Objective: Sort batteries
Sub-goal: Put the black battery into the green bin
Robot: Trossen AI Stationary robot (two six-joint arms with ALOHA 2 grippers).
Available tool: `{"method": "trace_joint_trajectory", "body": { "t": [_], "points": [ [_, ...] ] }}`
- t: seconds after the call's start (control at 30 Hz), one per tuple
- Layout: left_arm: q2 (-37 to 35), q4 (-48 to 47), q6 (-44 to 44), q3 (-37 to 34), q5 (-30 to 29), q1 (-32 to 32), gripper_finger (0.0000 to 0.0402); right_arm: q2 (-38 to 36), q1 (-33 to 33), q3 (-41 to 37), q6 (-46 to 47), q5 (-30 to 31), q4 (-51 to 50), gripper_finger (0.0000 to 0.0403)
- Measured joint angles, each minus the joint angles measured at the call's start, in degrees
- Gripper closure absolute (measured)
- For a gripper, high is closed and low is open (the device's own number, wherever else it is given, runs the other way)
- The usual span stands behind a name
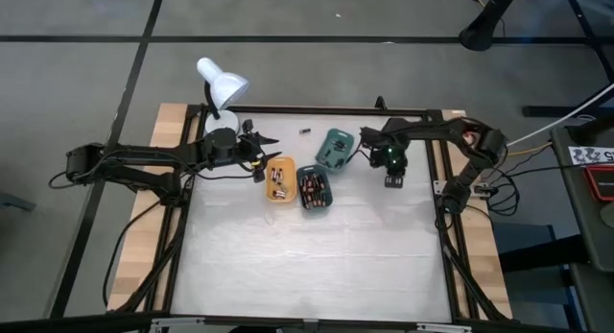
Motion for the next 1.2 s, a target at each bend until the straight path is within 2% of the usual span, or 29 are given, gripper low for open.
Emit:
{"method": "trace_joint_trajectory", "body": {
  "t": [0.2, 0.37, 0.47, 0.57, 0.73, 0.9, 1.07, 1.2],
  "points": [
    [0.0, 0.0, 0.0, 0.0, 0.0, 0.0, 0.0245, -6.8, 0.0, 2.7, 2.4, -3.9, -2.6, 0.0385],
    [0.0, 0.0, 0.1, 0.0, 0.0, 0.0, 0.0245, -12.9, 0.4, 4.5, 6.3, -11.7, -2.1, 0.0385],
    [0.0, 0.0, 0.1, 0.0, 0.0, 0.0, 0.0245, -16.1, 2.6, 4.9, 8.6, -13.9, 2.9, 0.0385],
    [0.0, 0.0, 0.1, 0.0, 0.0, 0.3, 0.0245, -18.3, 6.4, 5.0, 10.4, -15.2, 12.2, 0.0385],
    [0.0, 0.0, -0.7, 0.0, 0.0, 1.0, 0.0245, -18.3, 13.5, 5.1, 12.4, -12.2, 28.8, 0.0379],
    [0.1, 0.1, -1.1, 0.0, 0.0, 1.0, 0.0245, -16.2, 18.3, 5.1, 12.1, -2.9, 40.3, 0.0378],
    [0.1, 0.0, -1.8, 0.0, 0.0, 1.0, 0.0245, -12.1, 17.4, 5.1, 12.0, 2.6, 46.0, 0.0379],
    [0.1, 0.0, -2.0, 0.0, 0.0, 1.0, 0.0245, -8.3, 14.8, 5.1, 11.9, 2.9, 49.5, 0.0377]
  ]
}}
